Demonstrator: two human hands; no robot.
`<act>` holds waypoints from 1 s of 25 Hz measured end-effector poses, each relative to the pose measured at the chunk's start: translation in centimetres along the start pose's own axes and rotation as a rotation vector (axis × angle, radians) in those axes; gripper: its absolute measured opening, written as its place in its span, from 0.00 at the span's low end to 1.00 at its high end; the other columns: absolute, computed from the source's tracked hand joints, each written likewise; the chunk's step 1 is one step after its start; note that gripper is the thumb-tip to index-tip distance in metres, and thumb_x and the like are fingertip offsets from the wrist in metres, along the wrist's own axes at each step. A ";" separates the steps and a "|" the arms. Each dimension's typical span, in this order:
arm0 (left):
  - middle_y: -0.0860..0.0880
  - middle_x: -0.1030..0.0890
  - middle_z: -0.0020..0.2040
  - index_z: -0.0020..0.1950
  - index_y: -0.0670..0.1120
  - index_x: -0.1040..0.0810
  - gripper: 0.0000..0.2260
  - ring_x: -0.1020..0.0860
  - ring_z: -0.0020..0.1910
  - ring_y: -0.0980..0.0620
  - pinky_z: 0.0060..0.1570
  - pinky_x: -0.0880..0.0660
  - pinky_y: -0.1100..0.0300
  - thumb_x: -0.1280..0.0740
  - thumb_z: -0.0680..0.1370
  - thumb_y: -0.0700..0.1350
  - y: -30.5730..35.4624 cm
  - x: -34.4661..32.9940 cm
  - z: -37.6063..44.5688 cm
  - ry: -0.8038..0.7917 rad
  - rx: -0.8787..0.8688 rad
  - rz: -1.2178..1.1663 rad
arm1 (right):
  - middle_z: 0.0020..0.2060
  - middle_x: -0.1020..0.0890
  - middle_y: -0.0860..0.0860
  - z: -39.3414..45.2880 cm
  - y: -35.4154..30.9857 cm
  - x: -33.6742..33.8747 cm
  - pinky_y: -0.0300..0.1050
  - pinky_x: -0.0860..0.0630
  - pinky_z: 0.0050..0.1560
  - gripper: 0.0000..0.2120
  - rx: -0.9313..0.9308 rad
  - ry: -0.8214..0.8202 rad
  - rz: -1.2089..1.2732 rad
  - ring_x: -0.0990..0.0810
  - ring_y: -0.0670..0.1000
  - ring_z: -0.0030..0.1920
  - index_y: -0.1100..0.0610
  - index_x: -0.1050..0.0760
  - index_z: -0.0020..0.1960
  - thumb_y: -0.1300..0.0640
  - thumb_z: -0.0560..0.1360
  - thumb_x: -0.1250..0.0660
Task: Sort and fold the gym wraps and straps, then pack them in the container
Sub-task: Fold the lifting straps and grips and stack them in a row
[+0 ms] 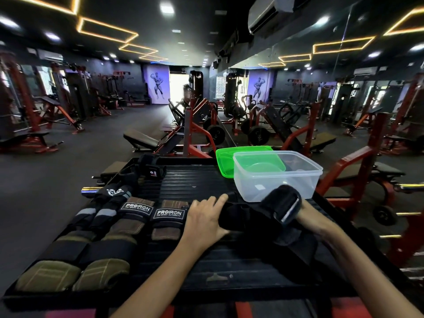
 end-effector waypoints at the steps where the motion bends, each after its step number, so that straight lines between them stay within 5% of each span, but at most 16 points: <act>1: 0.48 0.19 0.41 0.62 0.49 0.34 0.40 0.20 0.39 0.46 0.40 0.26 0.55 0.25 0.58 0.66 -0.2 0.1 0.2 -0.058 0.093 -0.037 | 0.47 0.16 0.43 -0.1 -0.6 -0.4 0.20 0.30 0.41 0.18 0.037 -0.033 0.035 0.23 0.28 0.44 0.54 0.25 0.52 0.75 0.76 0.43; 6: 0.46 0.18 0.46 0.61 0.52 0.36 0.33 0.20 0.47 0.43 0.46 0.25 0.53 0.24 0.64 0.59 -1.1 -0.4 0.4 -0.187 0.371 -0.278 | 0.43 0.18 0.34 0.4 -2.6 -1.3 0.28 0.28 0.48 0.15 0.132 -0.128 0.011 0.23 0.33 0.46 0.53 0.26 0.52 0.71 0.74 0.37; 9: 0.49 0.22 0.45 0.53 0.52 0.35 0.27 0.23 0.38 0.57 0.39 0.25 0.64 0.26 0.61 0.41 -1.0 -1.3 1.2 -0.317 0.432 -0.995 | 0.43 0.19 0.37 0.6 -4.2 -1.6 0.33 0.27 0.50 0.08 0.208 -0.222 -0.198 0.22 0.36 0.47 0.49 0.24 0.48 0.61 0.74 0.33; 12: 0.45 0.26 0.44 0.49 0.45 0.29 0.21 0.25 0.36 0.52 0.34 0.23 0.60 0.42 0.58 0.33 -0.7 -2.4 2.1 -0.524 0.728 -1.649 | 0.45 0.17 0.41 0.7 -4.1 -2.3 0.43 0.24 0.50 0.07 0.303 -0.328 -0.659 0.20 0.43 0.48 0.46 0.24 0.50 0.53 0.71 0.32; 14: 0.46 0.26 0.40 0.46 0.45 0.29 0.14 0.25 0.31 0.53 0.33 0.25 0.60 0.38 0.64 0.31 -0.5 -3.8 1.6 -0.597 0.787 -1.565 | 0.47 0.16 0.44 0.4 -3.7 -3.0 0.45 0.25 0.50 0.09 0.273 -0.344 -0.746 0.20 0.47 0.50 0.48 0.24 0.52 0.54 0.72 0.31; 16: 0.47 0.25 0.41 0.44 0.47 0.32 0.15 0.26 0.33 0.55 0.36 0.28 0.62 0.33 0.70 0.28 -1.0 -5.5 1.1 -0.527 0.724 -1.226 | 0.51 0.17 0.46 -0.6 -2.9 -4.5 0.45 0.26 0.51 0.11 0.255 -0.387 -0.805 0.21 0.49 0.53 0.47 0.25 0.54 0.52 0.72 0.32; 20: 0.44 0.21 0.42 0.42 0.46 0.34 0.20 0.21 0.37 0.59 0.40 0.26 0.68 0.43 0.68 0.20 -1.5 -5.1 2.0 -0.296 0.631 -1.077 | 0.54 0.19 0.49 -2.5 0.0 -7.7 0.45 0.29 0.52 0.14 0.058 -0.441 -0.860 0.24 0.53 0.58 0.48 0.27 0.55 0.44 0.73 0.35; 25: 0.49 0.24 0.46 0.46 0.48 0.31 0.16 0.25 0.42 0.55 0.43 0.30 0.70 0.40 0.69 0.27 -1.6 -3.9 0.9 -0.390 0.438 -0.865 | 0.50 0.20 0.48 -2.7 1.7 -6.8 0.46 0.25 0.52 0.25 -0.312 -0.358 -0.623 0.22 0.51 0.51 0.50 0.32 0.49 0.37 0.61 0.30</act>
Point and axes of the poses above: each hand's wrist, its own z-axis towards the middle knuckle, its own x-axis out of the back of the hand, y = z × x, the point moved 5 cm from there along z, towards the middle knuckle
